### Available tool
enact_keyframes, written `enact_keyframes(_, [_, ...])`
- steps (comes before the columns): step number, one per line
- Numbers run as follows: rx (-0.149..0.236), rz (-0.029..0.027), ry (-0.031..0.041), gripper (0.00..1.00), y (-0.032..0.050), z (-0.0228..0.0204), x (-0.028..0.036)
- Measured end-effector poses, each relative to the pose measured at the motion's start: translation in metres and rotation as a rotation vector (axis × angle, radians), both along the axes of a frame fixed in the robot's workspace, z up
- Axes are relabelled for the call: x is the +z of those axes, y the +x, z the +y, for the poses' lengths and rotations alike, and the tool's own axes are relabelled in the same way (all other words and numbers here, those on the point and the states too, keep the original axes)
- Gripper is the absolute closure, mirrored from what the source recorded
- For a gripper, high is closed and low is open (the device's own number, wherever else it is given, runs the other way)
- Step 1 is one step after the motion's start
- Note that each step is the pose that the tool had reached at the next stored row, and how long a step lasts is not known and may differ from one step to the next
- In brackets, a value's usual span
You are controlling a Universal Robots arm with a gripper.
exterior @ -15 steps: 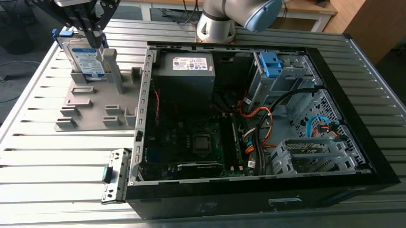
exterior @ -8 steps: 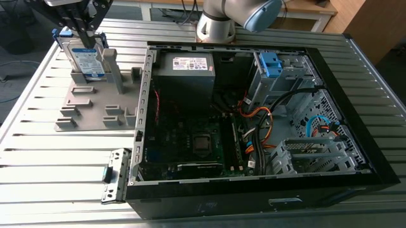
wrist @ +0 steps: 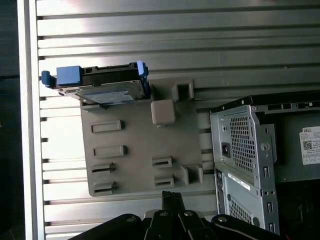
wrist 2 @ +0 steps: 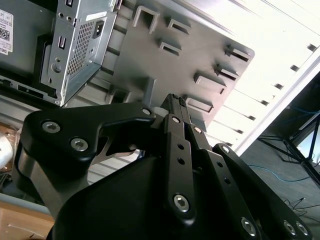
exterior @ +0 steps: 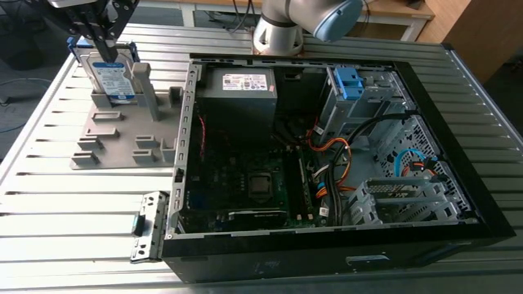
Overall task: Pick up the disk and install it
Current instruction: 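Reach for the disk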
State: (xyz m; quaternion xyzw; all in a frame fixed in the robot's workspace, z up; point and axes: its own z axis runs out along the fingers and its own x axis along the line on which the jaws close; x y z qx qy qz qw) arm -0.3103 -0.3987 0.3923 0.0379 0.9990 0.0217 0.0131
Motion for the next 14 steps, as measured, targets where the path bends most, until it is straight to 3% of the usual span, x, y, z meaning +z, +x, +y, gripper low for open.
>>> enact_keyframes(14, [0.0, -0.0001, 0.0, 0.89, -0.0059, 0.0001, -0.0001])
